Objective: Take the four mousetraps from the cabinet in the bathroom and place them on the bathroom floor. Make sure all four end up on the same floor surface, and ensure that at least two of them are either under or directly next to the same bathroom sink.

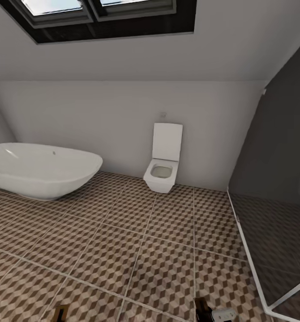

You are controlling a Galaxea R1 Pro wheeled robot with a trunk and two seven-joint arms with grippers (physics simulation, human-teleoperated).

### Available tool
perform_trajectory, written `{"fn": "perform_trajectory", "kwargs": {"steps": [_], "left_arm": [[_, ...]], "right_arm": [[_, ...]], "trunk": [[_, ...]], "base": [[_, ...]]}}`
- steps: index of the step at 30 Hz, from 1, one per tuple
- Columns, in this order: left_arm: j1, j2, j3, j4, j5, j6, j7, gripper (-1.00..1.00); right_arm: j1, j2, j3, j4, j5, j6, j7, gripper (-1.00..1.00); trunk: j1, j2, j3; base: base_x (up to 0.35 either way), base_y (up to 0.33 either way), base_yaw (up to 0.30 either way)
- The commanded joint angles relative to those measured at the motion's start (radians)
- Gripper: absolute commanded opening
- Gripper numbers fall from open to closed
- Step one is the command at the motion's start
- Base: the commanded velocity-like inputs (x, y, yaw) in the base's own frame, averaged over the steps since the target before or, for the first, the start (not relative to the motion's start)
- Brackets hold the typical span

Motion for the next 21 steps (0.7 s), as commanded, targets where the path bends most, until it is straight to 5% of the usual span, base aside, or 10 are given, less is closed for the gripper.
{"fn": "perform_trajectory", "kwargs": {"steps": [1, 21], "left_arm": [[0.000, 0.000, -0.008, -0.001, -0.004, 0.000, 0.014, -1.00], [0.000, 0.000, -0.008, -0.001, -0.004, 0.000, 0.014, -1.00]], "right_arm": [[-0.001, 0.000, -0.004, 0.001, 0.008, -0.003, -0.004, -1.00], [-0.001, 0.000, -0.004, 0.001, 0.008, -0.003, -0.004, -1.00]], "trunk": [[0.000, 0.000, -0.001], [0.000, 0.000, -0.001]], "base": [[0.000, 0.000, 0.248], [0.000, 0.000, 0.248]]}}
